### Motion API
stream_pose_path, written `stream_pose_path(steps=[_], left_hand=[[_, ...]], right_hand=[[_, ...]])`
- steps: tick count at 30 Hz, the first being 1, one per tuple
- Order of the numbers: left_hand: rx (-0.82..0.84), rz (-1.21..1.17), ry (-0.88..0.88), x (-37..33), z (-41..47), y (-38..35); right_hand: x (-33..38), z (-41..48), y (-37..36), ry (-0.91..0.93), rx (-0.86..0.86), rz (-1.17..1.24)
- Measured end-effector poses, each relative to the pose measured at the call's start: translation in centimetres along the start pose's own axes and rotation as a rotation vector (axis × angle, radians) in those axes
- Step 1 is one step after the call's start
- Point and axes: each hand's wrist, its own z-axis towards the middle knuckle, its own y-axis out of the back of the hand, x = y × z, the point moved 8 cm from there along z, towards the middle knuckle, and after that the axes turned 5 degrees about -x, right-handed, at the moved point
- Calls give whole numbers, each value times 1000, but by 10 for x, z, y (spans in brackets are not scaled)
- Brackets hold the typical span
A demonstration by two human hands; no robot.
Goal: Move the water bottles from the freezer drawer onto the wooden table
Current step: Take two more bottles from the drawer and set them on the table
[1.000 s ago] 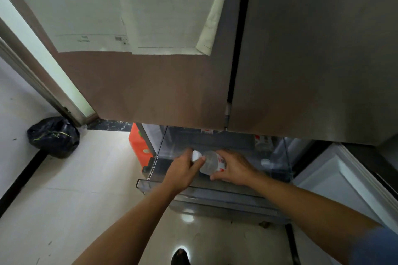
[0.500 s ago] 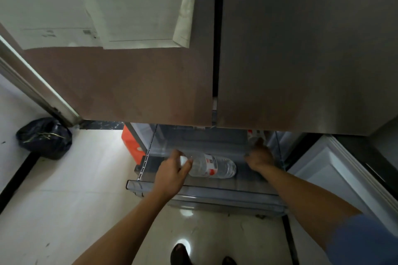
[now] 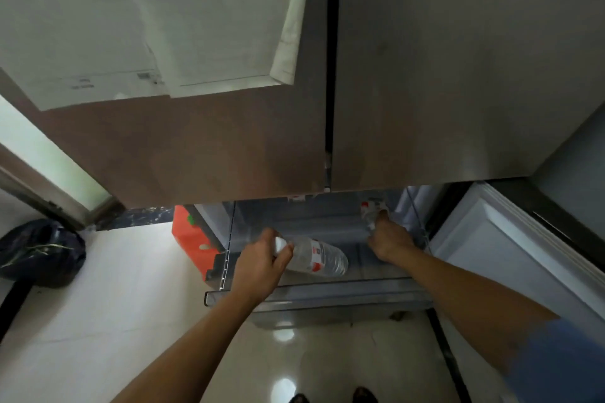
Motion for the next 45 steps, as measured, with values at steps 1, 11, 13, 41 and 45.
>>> stream_pose_path(steps=[1, 11, 13, 41, 45], left_hand=[[13, 6, -26, -5, 4, 0], [42, 197, -304, -56, 14, 5], [-4, 234, -342, -61, 12, 19], [-502, 568, 330, 42, -390, 232], [-506, 603, 540, 98, -509, 263]], right_hand=[[5, -10, 11, 31, -37, 7], [4, -87, 86, 48, -335, -42], [2, -99, 99, 44, -367, -16], [249, -406, 63, 1109, -341, -102], [311, -491, 0, 1298, -220, -158]])
